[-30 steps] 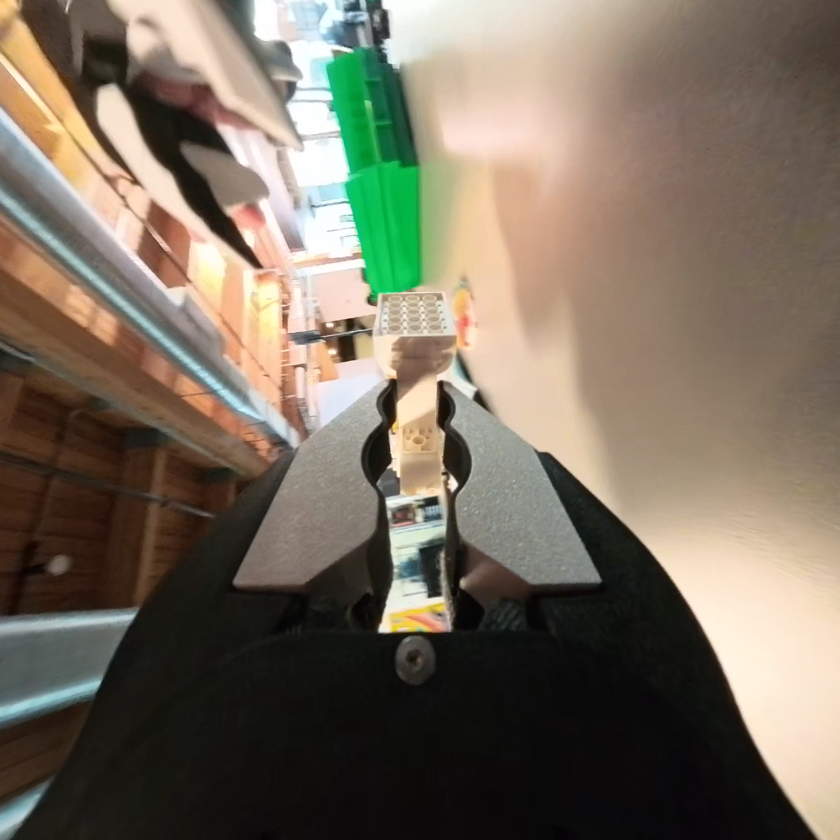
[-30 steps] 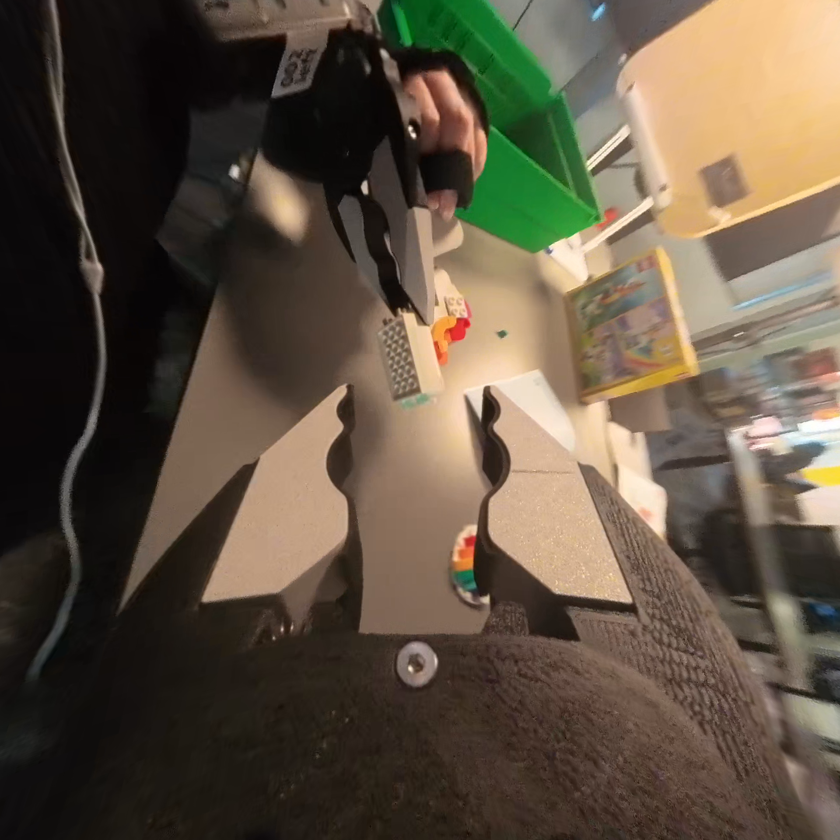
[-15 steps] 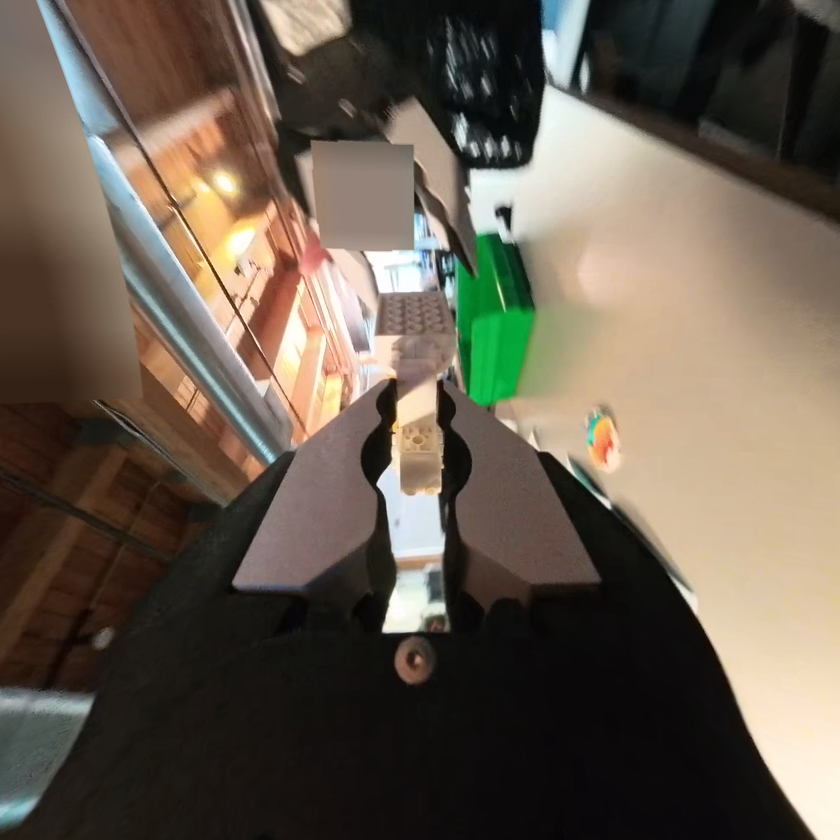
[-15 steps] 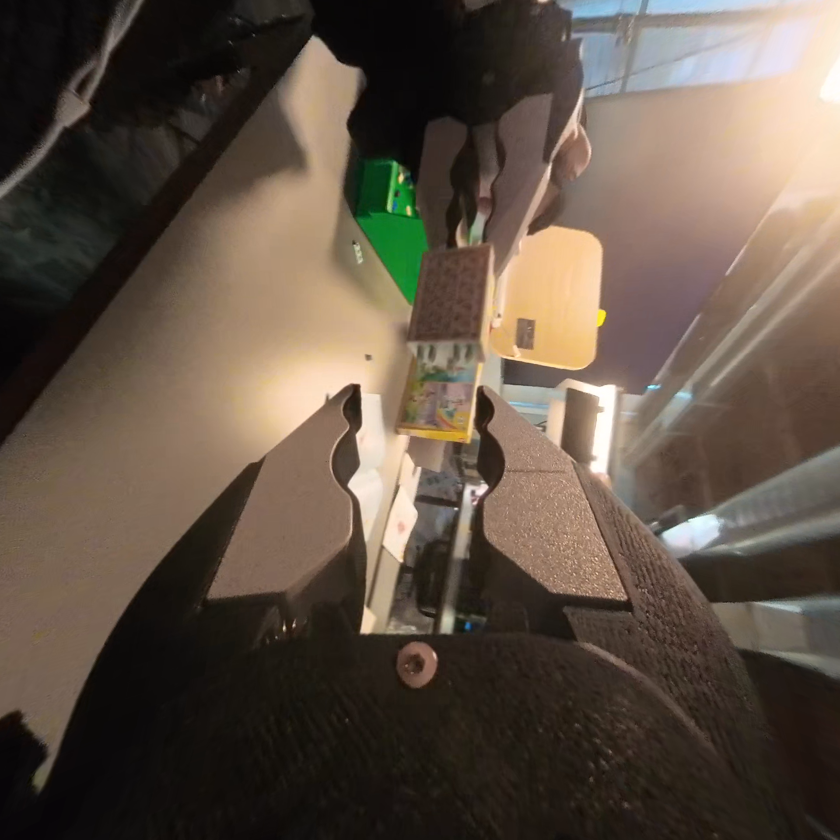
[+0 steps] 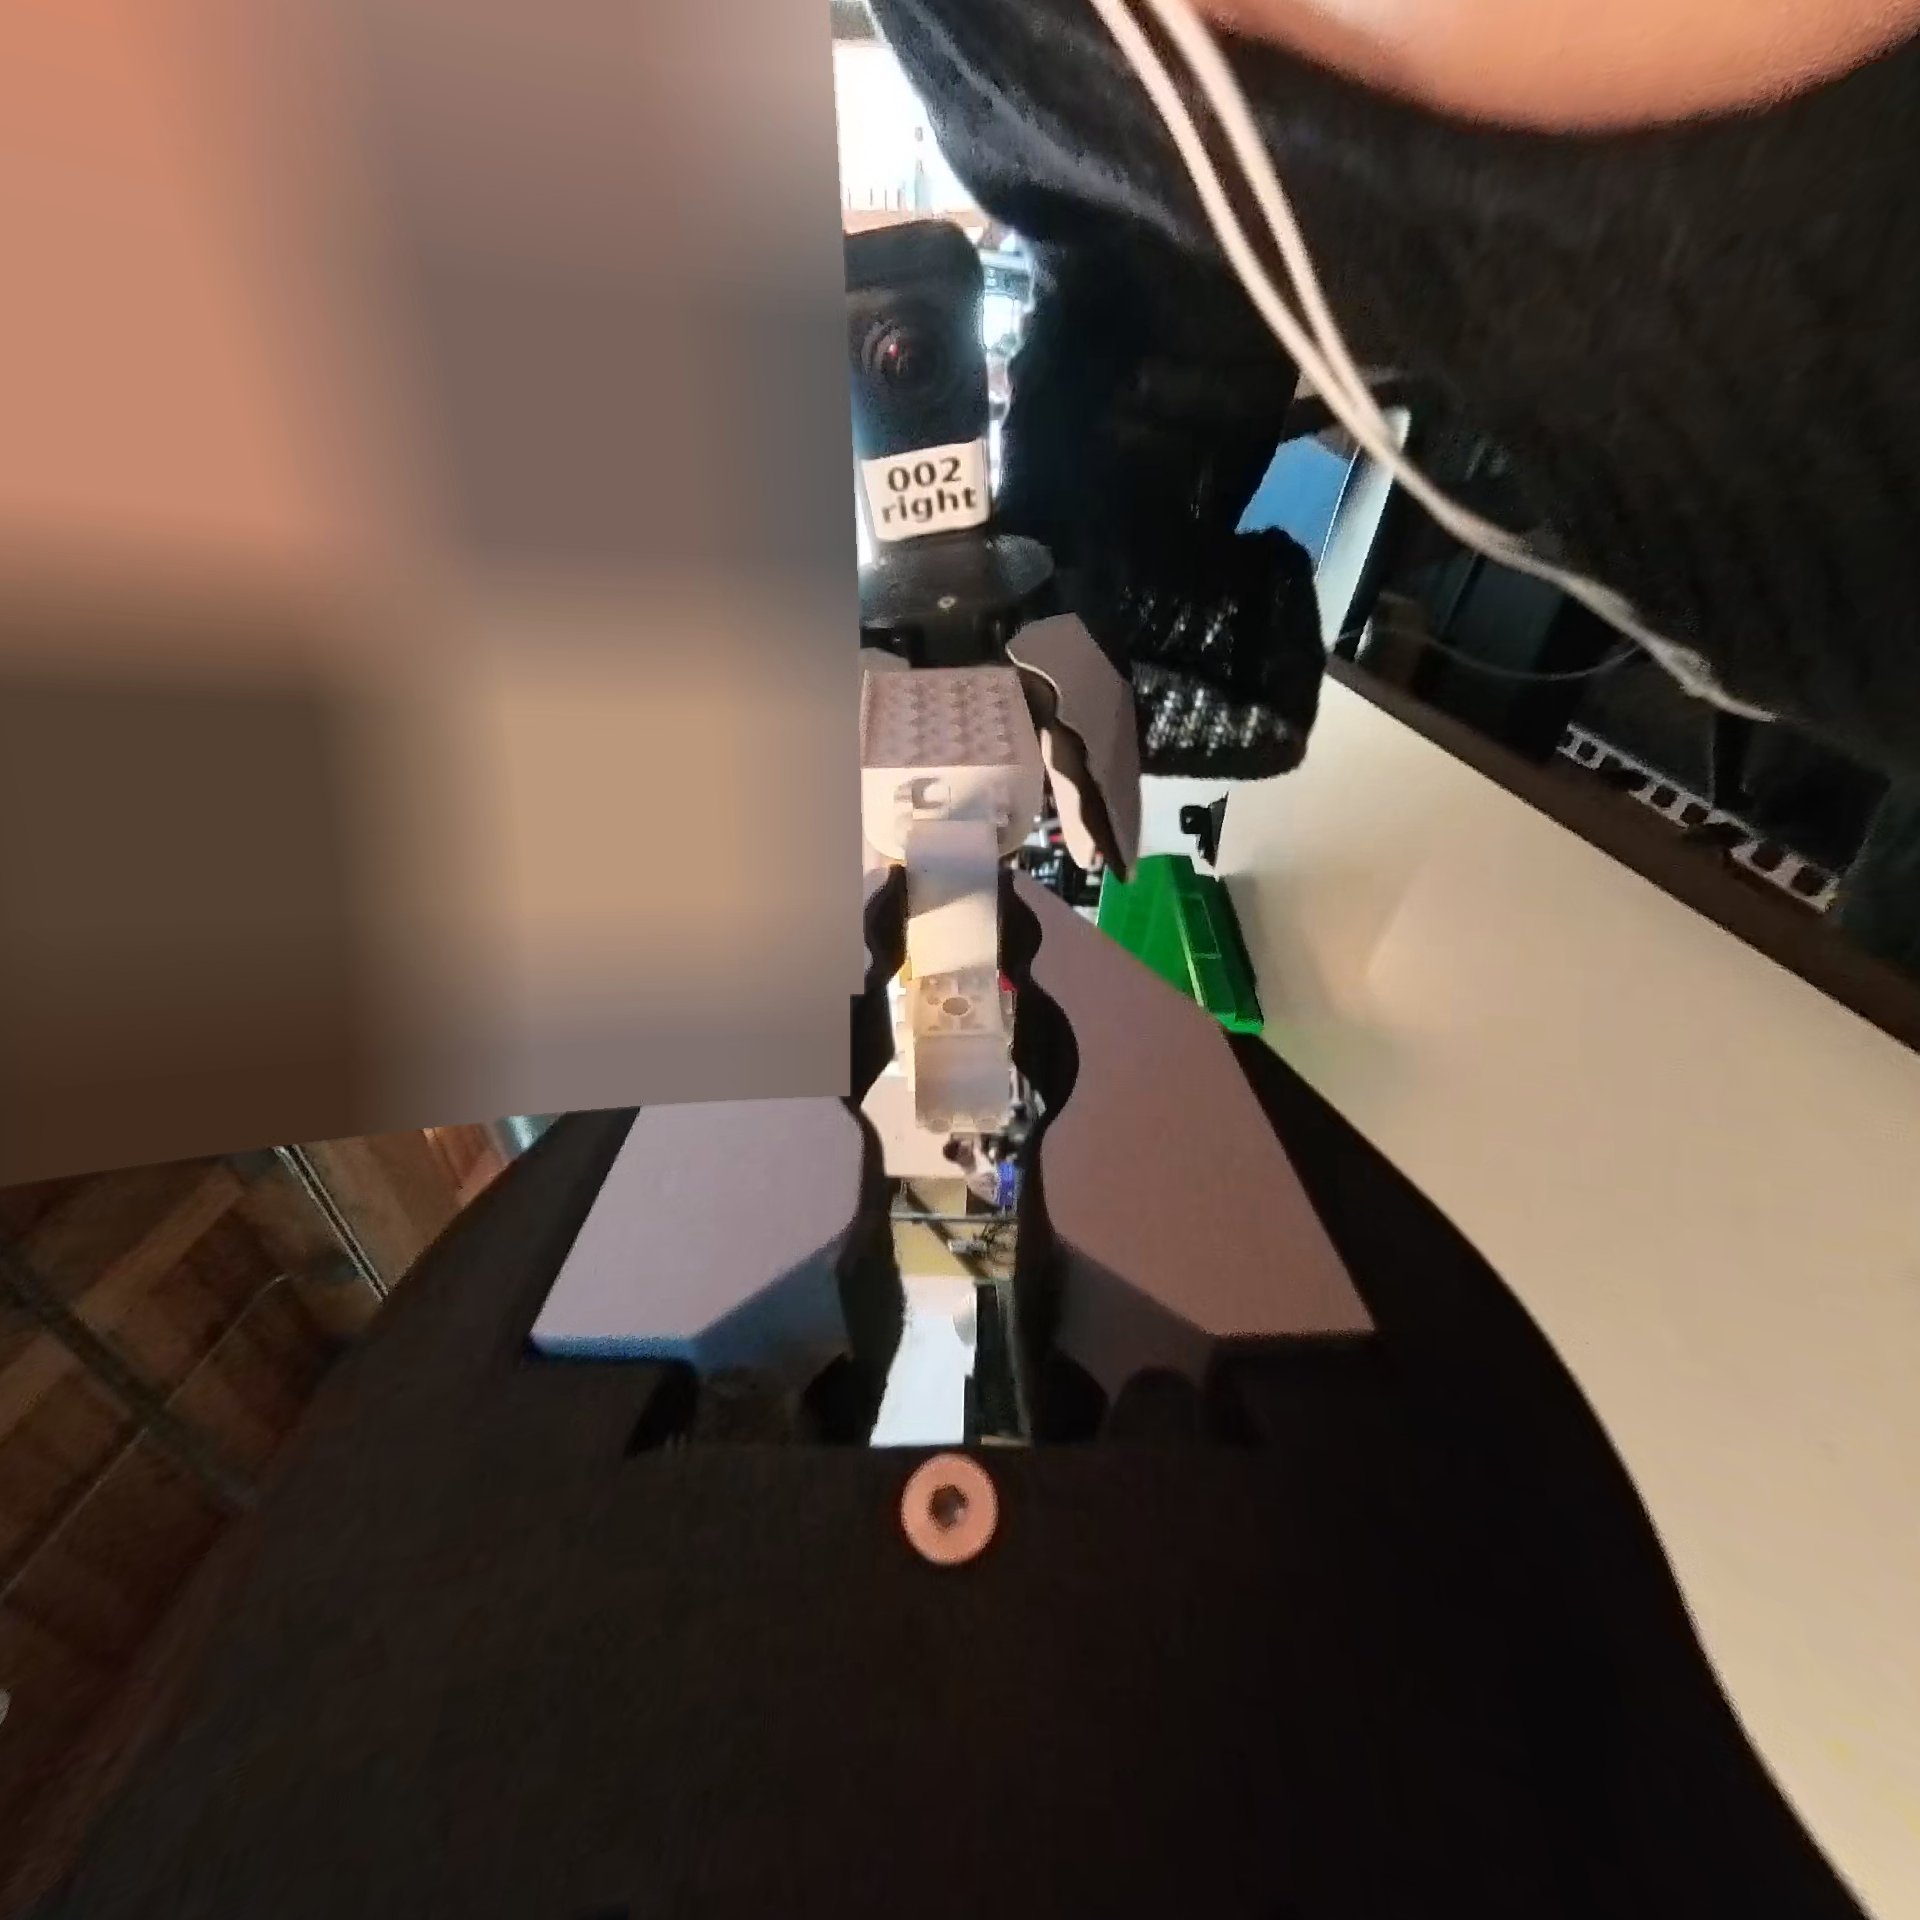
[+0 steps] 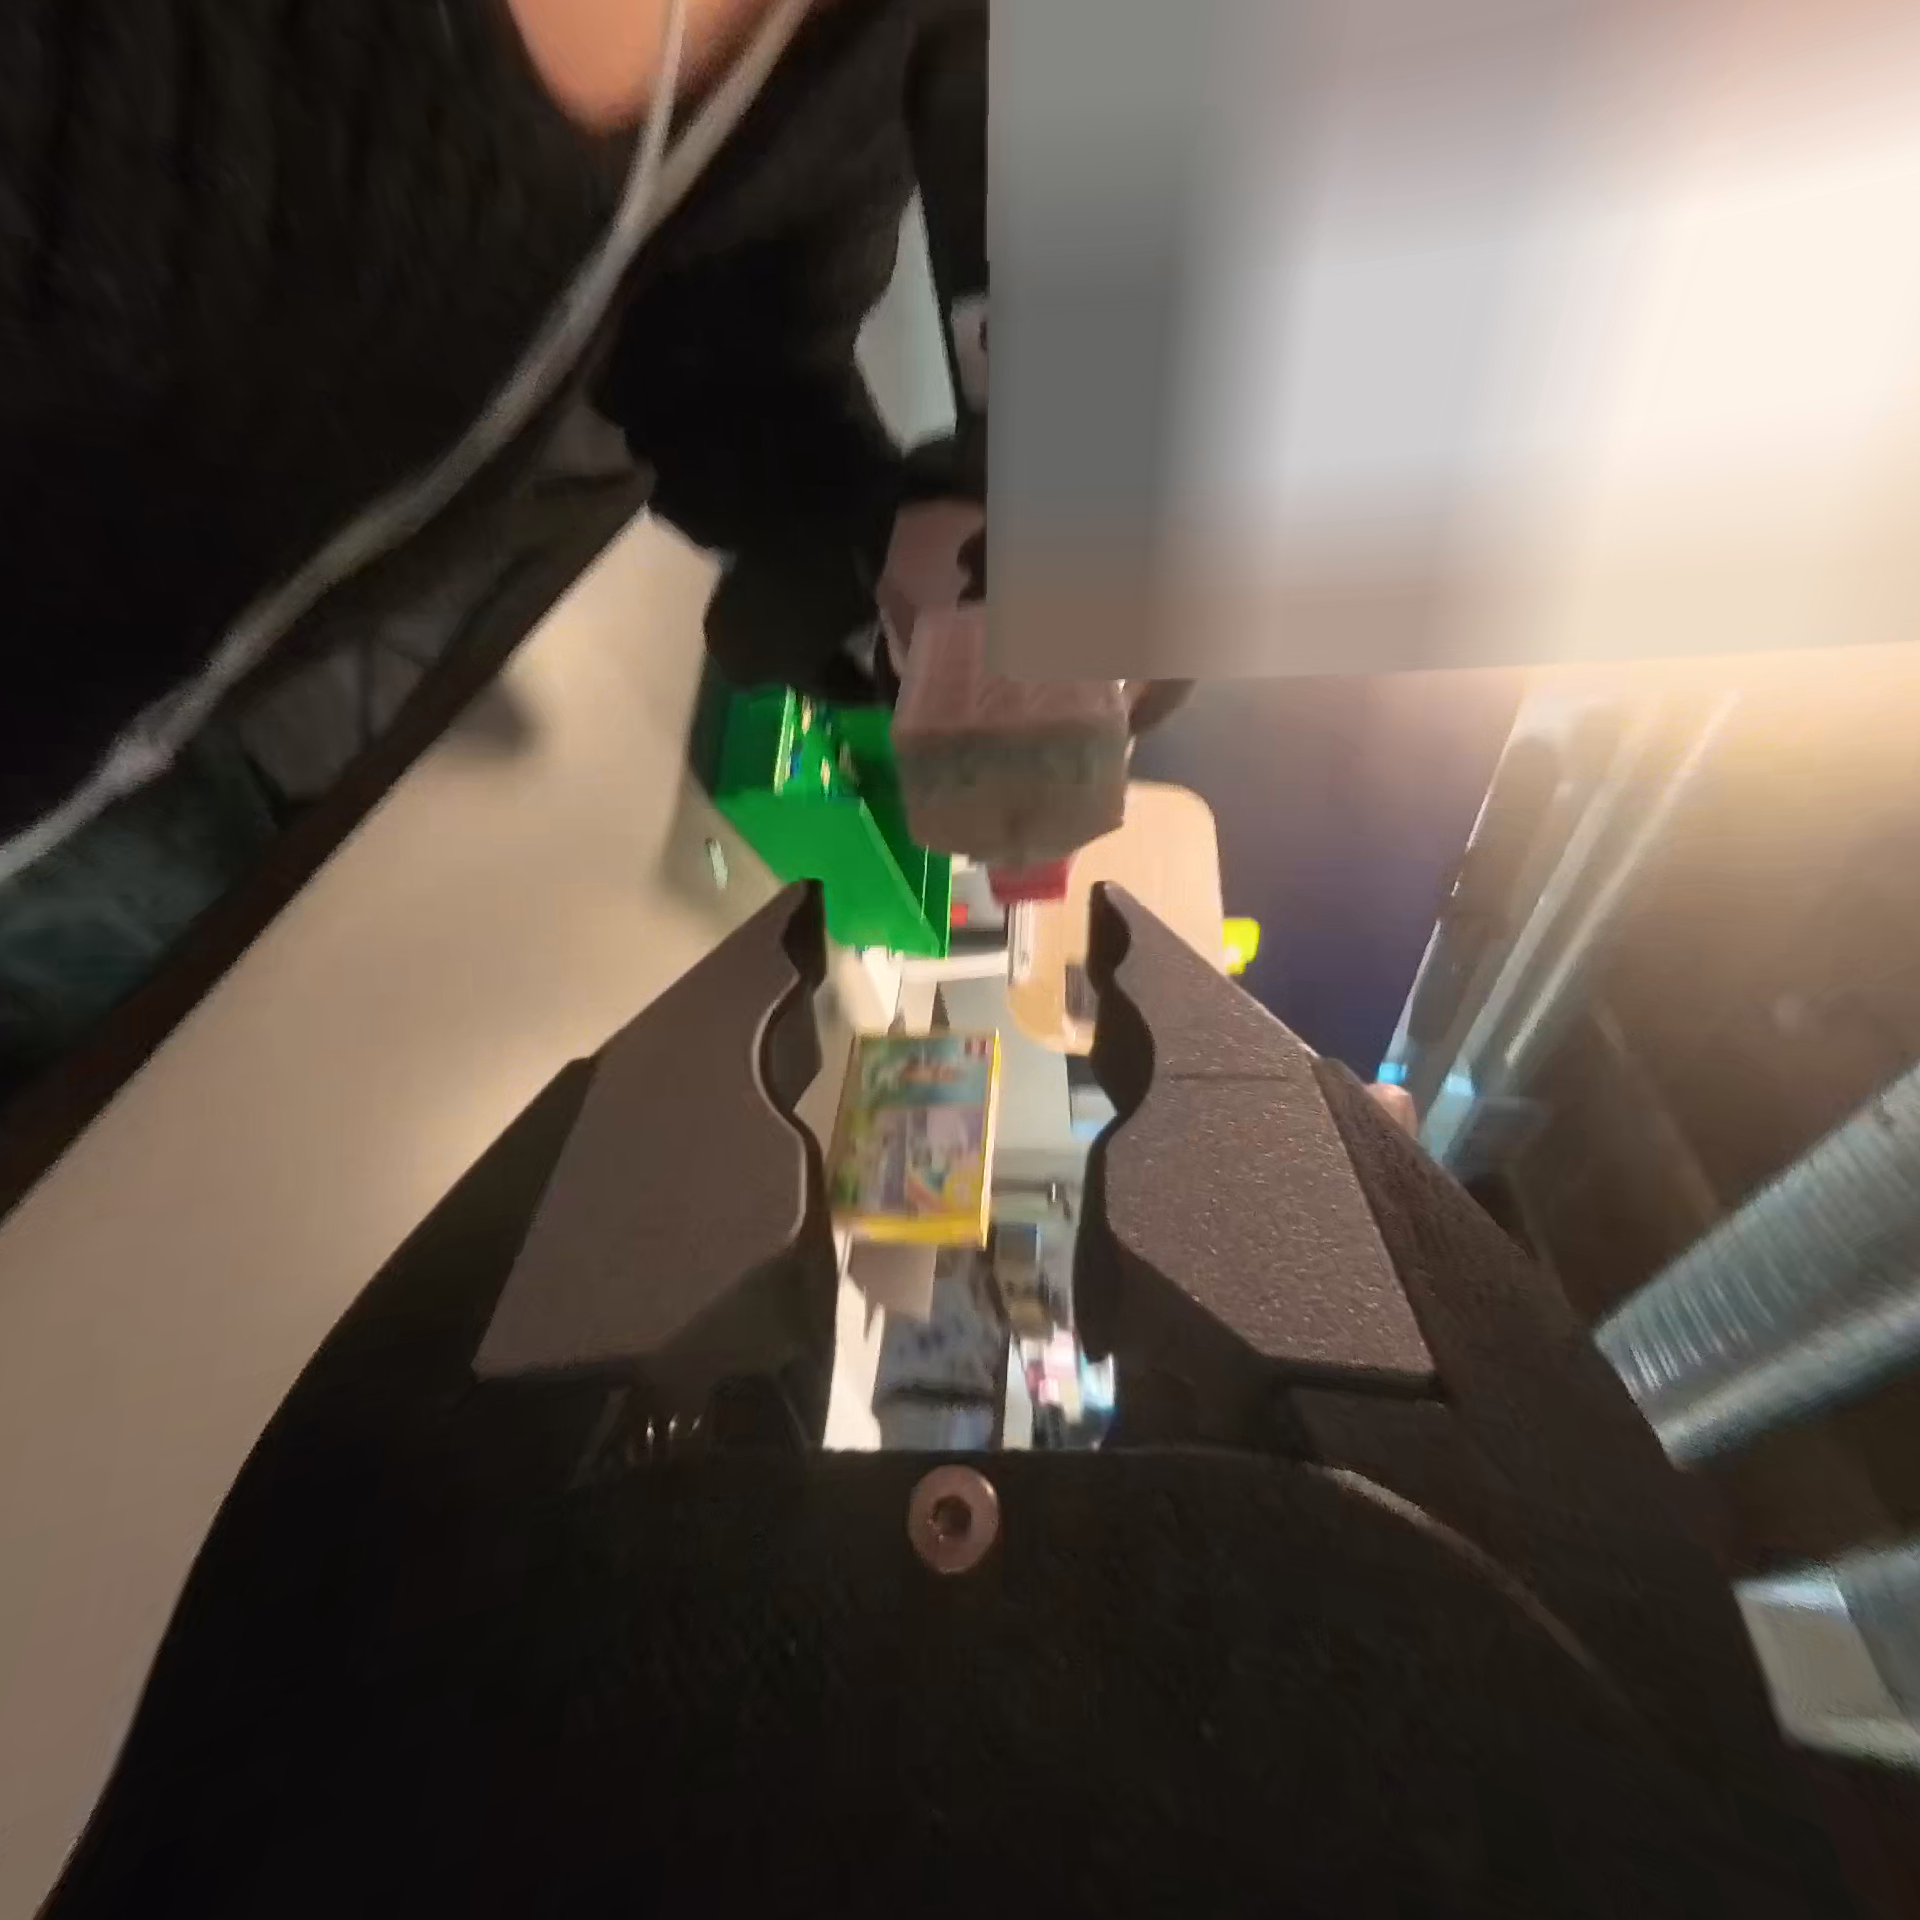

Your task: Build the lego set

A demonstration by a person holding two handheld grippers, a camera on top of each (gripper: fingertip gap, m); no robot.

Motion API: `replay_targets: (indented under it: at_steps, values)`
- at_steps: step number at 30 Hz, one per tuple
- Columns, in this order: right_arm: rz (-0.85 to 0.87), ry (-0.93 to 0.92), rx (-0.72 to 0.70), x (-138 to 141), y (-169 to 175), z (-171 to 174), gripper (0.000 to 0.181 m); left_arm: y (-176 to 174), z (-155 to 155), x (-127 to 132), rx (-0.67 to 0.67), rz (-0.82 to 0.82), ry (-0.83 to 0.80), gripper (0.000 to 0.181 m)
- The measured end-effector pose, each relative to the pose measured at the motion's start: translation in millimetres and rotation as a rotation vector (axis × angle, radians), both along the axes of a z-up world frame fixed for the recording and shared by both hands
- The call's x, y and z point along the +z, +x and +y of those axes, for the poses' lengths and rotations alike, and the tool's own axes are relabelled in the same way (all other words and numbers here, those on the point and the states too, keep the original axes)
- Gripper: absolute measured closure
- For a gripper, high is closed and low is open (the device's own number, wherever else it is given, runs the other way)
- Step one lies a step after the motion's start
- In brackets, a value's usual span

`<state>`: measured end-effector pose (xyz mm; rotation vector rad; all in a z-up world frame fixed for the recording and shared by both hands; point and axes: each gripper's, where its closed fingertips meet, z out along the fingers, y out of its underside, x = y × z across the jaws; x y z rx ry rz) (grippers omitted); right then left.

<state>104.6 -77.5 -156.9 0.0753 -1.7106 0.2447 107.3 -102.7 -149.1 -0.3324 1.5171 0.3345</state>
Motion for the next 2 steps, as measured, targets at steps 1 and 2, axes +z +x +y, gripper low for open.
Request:
replay_targets:
  at_steps: [1,2]
  values:
    - [0.006,-0.013,0.023,1.6,0.5,-5.6,0.134,0.4,-2.3,-0.3,-0.01,0.006,0.0,0.166]
    - [0.012,-0.024,0.035,3.3,0.3,-9.4,0.135,0.5,-3.6,-1.0,-0.014,0.013,-0.001,0.166]
